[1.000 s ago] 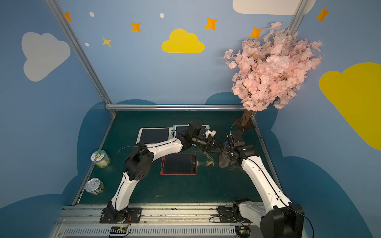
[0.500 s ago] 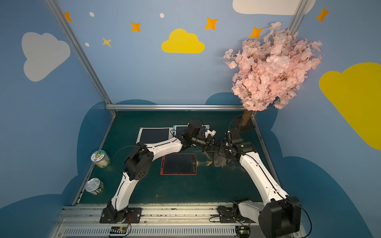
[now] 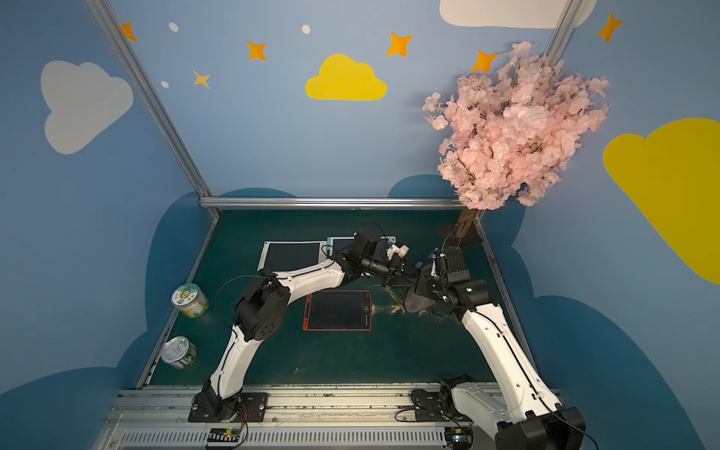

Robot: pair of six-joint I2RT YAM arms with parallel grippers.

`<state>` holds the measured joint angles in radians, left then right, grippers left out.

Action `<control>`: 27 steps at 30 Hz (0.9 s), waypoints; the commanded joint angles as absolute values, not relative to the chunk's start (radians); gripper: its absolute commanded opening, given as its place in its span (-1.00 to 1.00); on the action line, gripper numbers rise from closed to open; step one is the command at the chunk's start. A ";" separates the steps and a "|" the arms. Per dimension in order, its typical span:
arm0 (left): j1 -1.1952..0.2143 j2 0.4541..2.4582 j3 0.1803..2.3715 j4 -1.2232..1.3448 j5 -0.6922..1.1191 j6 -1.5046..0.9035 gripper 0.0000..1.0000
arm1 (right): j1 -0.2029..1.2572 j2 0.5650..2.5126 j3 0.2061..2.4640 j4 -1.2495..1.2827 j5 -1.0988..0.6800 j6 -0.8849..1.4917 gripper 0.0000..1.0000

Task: Wipe the drawing tablet
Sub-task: Adjust the cleaning item.

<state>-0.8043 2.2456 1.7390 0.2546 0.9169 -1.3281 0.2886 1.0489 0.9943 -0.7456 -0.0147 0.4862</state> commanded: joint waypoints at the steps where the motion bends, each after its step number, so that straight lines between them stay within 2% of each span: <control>1: -0.807 2.236 1.724 0.254 0.936 -1.304 -0.15 | 0.288 1.031 0.985 -0.650 -0.074 0.493 -1.00; 8: -0.806 2.219 1.698 0.269 0.933 -1.305 -0.15 | 0.266 1.036 0.927 -0.547 -0.207 0.581 -1.00; 16: -0.799 2.206 1.676 0.294 0.934 -1.316 -0.15 | 0.211 1.023 0.815 -0.299 -0.469 0.716 -1.00; 27: -0.792 2.169 1.609 0.346 0.937 -1.331 -0.15 | 0.103 1.003 0.736 -0.060 -0.680 0.863 -1.00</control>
<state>-0.7551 2.2059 1.6394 0.3199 0.8959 -1.3365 0.1184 1.0382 0.7284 -0.2596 -0.5274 0.8066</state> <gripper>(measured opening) 0.425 0.100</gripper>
